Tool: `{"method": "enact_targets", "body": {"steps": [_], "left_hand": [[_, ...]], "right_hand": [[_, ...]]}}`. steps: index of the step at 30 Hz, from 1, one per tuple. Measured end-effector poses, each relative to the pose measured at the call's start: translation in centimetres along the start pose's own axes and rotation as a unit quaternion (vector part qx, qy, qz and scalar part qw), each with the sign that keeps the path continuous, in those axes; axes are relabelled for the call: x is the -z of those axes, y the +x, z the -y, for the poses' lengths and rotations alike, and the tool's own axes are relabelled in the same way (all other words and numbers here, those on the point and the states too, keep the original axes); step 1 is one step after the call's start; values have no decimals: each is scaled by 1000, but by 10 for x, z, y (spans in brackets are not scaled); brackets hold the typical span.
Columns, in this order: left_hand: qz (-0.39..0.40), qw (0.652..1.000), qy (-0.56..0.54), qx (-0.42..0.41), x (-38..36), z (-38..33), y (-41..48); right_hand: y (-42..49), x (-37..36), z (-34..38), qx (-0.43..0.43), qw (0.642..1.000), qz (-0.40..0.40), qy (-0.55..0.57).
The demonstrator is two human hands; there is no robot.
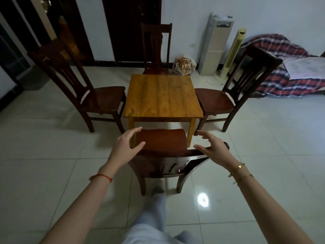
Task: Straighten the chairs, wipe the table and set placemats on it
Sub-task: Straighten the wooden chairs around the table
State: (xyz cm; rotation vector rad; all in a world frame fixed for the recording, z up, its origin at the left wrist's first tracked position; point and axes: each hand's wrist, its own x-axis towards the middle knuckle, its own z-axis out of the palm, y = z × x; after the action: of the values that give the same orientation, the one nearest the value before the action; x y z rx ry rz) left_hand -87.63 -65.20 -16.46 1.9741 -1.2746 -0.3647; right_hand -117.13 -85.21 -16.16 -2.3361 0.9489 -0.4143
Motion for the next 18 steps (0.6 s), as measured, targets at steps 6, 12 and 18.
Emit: {"method": "enact_targets", "body": {"steps": [6,12,18], "left_hand": [[-118,989,43,84,-12,12,-6],[-185,973,73,121,-17,4,3],[-231,965,102,69,-23,10,2]], "right_hand": [[-12,-8,-35,-53,985,-141,-80],[7,-7,-37,-189,941,-262,101],[14,-5,-46,-171,961,-191,100]]}}
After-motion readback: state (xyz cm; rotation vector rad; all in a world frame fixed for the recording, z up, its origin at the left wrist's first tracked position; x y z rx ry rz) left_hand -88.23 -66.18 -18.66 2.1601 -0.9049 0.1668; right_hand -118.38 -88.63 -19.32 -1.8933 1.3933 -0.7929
